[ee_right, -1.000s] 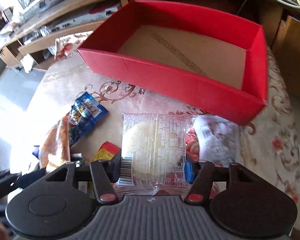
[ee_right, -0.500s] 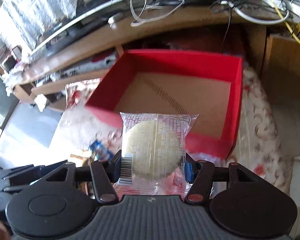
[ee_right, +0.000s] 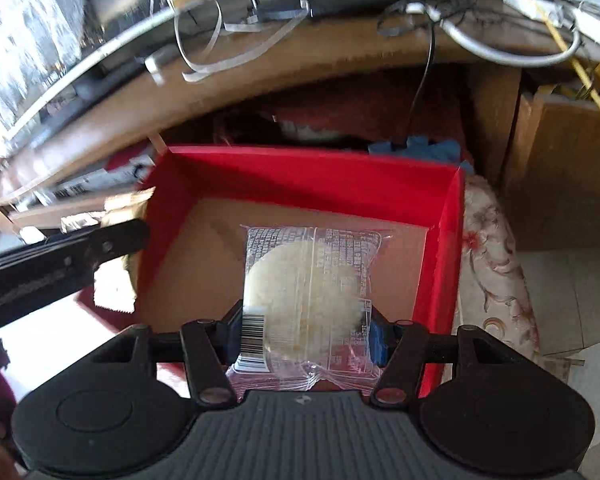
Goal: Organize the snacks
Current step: 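Carry both packets into the red box and open both grippers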
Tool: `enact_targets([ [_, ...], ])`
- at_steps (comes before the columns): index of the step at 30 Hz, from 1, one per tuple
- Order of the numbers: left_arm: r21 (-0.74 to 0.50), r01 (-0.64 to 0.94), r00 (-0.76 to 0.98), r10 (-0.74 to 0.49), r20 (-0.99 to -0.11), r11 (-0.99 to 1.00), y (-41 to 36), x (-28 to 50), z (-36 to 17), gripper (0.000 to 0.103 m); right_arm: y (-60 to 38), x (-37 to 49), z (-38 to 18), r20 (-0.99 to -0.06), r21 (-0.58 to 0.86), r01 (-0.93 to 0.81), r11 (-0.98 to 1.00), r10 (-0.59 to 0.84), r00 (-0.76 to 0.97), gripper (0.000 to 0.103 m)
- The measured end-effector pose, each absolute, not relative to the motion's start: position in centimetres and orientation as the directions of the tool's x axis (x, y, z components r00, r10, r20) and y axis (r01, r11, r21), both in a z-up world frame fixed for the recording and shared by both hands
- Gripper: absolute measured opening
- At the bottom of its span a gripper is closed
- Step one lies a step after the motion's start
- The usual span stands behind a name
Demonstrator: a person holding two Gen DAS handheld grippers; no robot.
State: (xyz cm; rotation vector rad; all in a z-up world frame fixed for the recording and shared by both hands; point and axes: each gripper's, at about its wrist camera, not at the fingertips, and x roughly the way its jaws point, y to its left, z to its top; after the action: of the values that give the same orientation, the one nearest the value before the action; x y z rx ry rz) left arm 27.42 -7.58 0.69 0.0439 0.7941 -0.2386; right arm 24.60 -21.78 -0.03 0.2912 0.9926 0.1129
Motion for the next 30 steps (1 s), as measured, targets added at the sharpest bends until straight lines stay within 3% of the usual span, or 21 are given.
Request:
enact_targets([
  [6, -0.027, 0.211, 0.620, -0.156, -0.769, 0.977, -6.6, 27.1, -2.4, 0.048, -20.4, 24.8, -2.0, -0.837, 0.201, -0.001, 0.980, 0.172, 0.519, 0.055],
  [13, -0.014, 0.209, 0.596, -0.139, -0.791, 0.978, -5.3, 24.7, -2.3, 0.048, -18.8, 23.2, -1.6, -0.841, 0.139, -0.044, 0.989, 0.142, 0.522, 0.055],
  [30, -0.021, 0.241, 0.576, -0.160, -0.802, 0.970, -5.8, 21.5, -1.8, 0.048, -17.8, 20.7, -1.7, -0.871, 0.156, -0.078, 0.985, 0.175, 0.459, 0.056],
])
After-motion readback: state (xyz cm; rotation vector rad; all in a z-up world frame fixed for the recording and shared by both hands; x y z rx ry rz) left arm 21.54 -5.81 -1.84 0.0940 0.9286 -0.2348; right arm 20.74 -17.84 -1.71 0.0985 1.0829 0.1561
